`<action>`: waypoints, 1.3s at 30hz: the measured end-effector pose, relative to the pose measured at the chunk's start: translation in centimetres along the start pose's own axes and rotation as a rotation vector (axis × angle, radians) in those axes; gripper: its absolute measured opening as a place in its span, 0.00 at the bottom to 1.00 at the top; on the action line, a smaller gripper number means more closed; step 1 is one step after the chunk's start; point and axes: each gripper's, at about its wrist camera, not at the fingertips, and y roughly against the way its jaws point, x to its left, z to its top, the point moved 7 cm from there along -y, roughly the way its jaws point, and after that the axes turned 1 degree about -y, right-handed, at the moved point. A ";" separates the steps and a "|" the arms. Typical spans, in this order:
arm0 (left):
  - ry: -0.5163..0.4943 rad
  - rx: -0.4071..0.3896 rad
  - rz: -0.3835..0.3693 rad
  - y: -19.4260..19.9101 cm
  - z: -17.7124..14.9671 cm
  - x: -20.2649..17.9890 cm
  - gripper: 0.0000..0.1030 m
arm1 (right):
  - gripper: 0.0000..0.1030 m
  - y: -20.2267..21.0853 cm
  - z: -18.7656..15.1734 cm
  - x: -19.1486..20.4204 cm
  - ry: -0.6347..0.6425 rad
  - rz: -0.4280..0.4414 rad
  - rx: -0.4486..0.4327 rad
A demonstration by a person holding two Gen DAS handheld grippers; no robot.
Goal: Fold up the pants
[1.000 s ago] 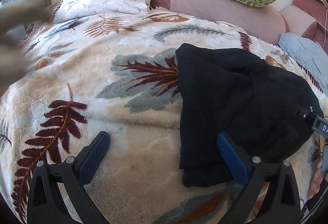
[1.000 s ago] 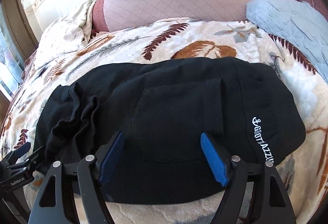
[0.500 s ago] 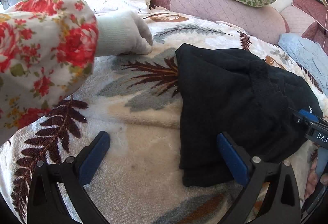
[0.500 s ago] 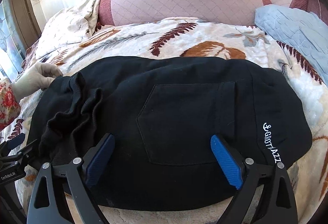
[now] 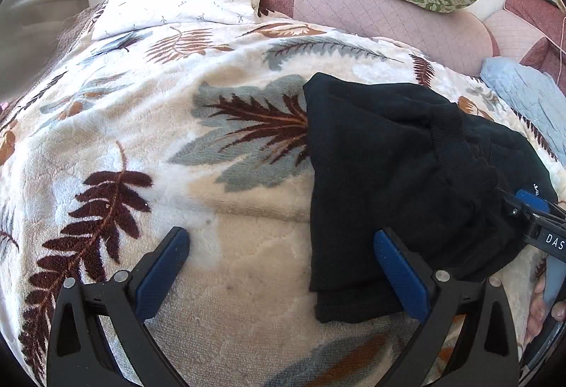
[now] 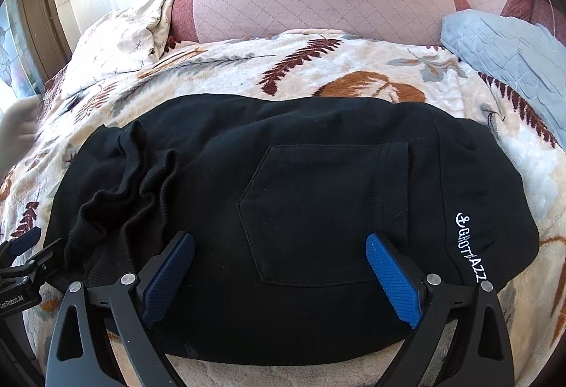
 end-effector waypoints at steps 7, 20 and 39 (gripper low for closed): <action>0.001 0.000 -0.001 0.0 0.0 0.1 1.00 | 0.97 0.2 0.1 0.1 0.005 -0.016 -0.001; 0.001 -0.002 0.000 0.0 0.0 0.1 1.00 | 0.97 5.5 0.3 -3.0 -0.184 -0.001 -0.121; 0.001 0.096 -0.072 0.1 0.0 0.0 1.00 | 0.97 9.2 1.7 -10.3 -0.539 0.110 -0.190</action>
